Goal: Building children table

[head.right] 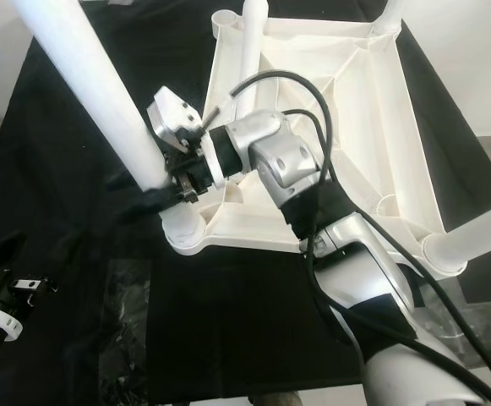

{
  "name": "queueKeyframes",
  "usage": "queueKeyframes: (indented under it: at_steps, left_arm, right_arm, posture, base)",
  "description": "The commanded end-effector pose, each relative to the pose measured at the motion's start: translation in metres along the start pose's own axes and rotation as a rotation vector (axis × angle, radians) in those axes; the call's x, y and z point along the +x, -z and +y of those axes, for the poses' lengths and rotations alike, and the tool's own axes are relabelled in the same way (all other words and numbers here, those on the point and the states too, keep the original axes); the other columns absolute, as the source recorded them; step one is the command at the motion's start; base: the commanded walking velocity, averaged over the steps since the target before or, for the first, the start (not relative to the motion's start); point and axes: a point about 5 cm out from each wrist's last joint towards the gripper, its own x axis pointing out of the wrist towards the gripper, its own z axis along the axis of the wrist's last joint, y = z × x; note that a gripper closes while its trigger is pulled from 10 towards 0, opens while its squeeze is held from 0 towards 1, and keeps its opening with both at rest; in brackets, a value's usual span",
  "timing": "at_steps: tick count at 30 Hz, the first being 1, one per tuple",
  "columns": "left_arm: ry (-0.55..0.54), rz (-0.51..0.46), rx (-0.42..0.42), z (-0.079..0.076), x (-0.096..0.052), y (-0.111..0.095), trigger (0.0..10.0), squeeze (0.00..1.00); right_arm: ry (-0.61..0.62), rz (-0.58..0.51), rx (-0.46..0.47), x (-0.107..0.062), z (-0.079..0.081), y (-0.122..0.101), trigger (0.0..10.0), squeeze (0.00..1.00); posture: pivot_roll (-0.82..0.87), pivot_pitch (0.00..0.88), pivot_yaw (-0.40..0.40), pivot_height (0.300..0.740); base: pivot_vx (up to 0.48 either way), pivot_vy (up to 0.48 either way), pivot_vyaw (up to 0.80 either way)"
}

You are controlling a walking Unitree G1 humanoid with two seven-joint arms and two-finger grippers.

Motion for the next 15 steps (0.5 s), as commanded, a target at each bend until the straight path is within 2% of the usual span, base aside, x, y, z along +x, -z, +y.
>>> queueKeyframes:
  at_steps: [1,5,7,9,15]
  left_arm:
    - [0.000,0.028,-0.003,0.001,-0.002,0.003,10.0,0.00]
    - [0.000,0.028,-0.002,0.001,-0.002,0.003,10.0,0.00]
    - [0.000,0.028,-0.001,0.002,-0.002,0.003,10.0,0.00]
    - [0.000,0.028,-0.001,0.002,-0.002,0.003,10.0,0.00]
    - [0.002,0.028,-0.001,0.003,-0.001,0.004,10.0,0.00]
  right_arm:
    - [0.110,0.266,0.317,-0.005,0.011,0.094,10.0,0.00]
    - [0.116,0.234,0.275,-0.004,0.013,0.093,10.0,0.00]
    - [0.111,0.175,0.199,-0.003,0.020,0.090,10.0,0.00]
    - [0.108,0.151,0.167,-0.002,0.024,0.088,10.0,0.00]
    - [0.134,0.053,0.120,0.003,0.036,0.084,10.0,0.00]
  posture:
    - [0.06,0.430,0.013,0.740]
    - [0.06,0.431,0.013,0.740]
    - [0.05,0.431,0.016,0.740]
    - [0.05,0.431,0.017,0.740]
    - [0.05,0.426,0.017,0.740]
  base:
    - [0.000,0.000,0.00]
    - [0.000,0.000,0.00]
    - [0.000,0.000,0.00]
    - [0.000,0.000,0.00]
    - [0.000,0.000,0.00]
